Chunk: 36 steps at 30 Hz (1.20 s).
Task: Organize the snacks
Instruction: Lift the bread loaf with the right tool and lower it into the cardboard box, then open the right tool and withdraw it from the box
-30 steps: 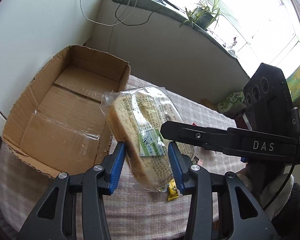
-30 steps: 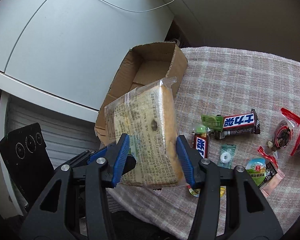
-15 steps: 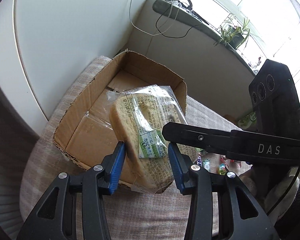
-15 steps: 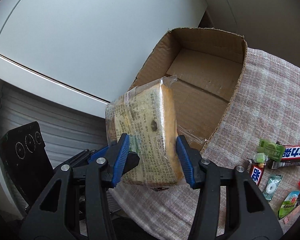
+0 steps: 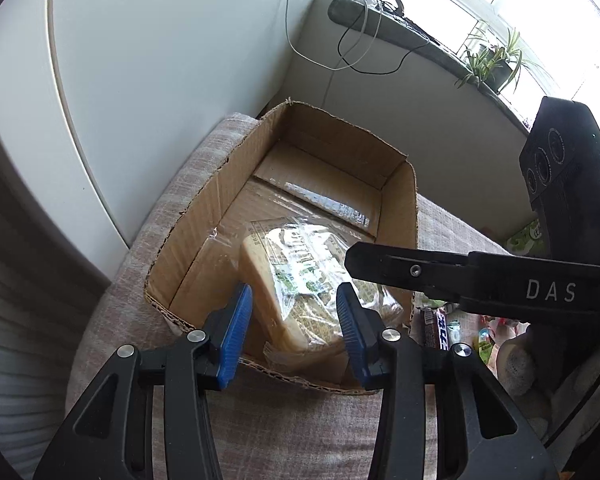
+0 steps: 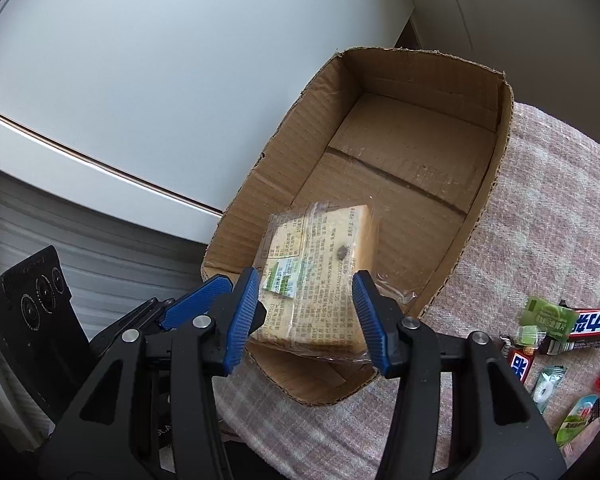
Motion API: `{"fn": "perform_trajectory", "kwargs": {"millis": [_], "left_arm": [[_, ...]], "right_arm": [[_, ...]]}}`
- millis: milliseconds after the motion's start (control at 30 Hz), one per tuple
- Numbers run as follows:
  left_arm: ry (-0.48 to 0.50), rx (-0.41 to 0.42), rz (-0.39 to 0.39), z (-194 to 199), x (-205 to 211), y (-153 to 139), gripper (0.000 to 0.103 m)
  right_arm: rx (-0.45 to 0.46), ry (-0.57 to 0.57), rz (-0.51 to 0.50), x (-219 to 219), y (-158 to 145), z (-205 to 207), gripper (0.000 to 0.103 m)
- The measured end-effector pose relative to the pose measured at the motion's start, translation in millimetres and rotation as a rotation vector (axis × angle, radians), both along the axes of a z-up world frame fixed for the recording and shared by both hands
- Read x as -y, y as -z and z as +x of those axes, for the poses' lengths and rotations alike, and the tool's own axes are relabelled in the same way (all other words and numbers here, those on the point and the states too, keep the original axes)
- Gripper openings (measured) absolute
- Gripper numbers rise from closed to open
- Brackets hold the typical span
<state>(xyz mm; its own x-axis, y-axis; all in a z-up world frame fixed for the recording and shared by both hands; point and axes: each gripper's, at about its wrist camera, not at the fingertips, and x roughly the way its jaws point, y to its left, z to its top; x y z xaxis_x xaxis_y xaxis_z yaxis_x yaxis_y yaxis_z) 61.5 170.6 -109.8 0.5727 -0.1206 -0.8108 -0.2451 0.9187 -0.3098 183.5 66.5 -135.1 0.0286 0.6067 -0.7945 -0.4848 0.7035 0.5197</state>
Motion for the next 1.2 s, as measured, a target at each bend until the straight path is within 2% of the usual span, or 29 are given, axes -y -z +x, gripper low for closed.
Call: {"fn": "perform_trajectory", "kwargs": {"millis": [233,500,733,800,867,1033,1200], "left_arm": [[-0.020,0.010,0.001,-9,-7,-6,0.041],[0.024,0.038,0.027,-15,11,-22,0.041],[0.128,0.063,0.073,-20,48,-31,0.044],[0.160,0.064,0.071,-22,60,-31,0.044],[0.198,0.061,0.067,-22,74,-29,0.044],[0.301,0.036,0.056,-22,109,-21,0.044],[0.388,-0.026,0.027,-18,143,-3,0.044]], "right_arm": [[0.021,0.009,0.001,16,-8,-5,0.052],[0.084,0.034,-0.010,50,-25,-18,0.052],[0.166,0.083,-0.060,100,-38,-29,0.054],[0.185,0.108,-0.078,119,-40,-32,0.063],[0.205,0.142,-0.098,141,-41,-36,0.066],[0.227,0.226,-0.159,195,-36,-47,0.066],[0.256,0.256,-0.252,223,-21,-60,0.066]]}}
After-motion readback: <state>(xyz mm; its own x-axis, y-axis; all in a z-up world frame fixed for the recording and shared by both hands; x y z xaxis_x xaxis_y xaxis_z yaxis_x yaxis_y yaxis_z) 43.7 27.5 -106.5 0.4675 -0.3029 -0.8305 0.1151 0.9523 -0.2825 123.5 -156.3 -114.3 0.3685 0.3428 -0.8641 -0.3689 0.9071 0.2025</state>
